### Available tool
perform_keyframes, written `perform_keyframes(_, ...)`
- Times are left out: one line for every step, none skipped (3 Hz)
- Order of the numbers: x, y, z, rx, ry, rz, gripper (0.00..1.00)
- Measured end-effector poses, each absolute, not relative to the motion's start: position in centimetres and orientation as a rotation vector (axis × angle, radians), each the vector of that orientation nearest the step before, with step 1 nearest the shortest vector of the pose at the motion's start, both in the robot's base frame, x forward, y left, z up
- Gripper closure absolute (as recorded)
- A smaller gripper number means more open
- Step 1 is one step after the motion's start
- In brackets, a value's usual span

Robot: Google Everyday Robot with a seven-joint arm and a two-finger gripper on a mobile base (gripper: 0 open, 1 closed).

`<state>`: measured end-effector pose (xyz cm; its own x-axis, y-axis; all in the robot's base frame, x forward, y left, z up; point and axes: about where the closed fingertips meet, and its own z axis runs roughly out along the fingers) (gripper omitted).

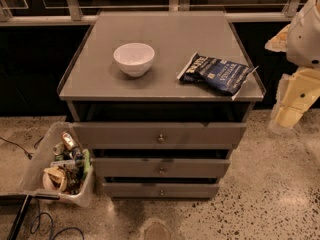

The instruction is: Open bottom drawer

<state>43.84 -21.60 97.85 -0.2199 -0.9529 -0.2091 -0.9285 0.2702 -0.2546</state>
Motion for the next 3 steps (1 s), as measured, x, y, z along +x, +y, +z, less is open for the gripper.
perform_keyframes(43.8, -21.6, 97.9, -1.720, 2.225, -0.106, 0.00)
perform_keyframes(44.2, -21.0, 95.9, -1.726, 2.229, -0.078, 0.00)
perform_keyframes(43.9, -20.3, 91.1, -1.733, 2.212, -0.030, 0.00)
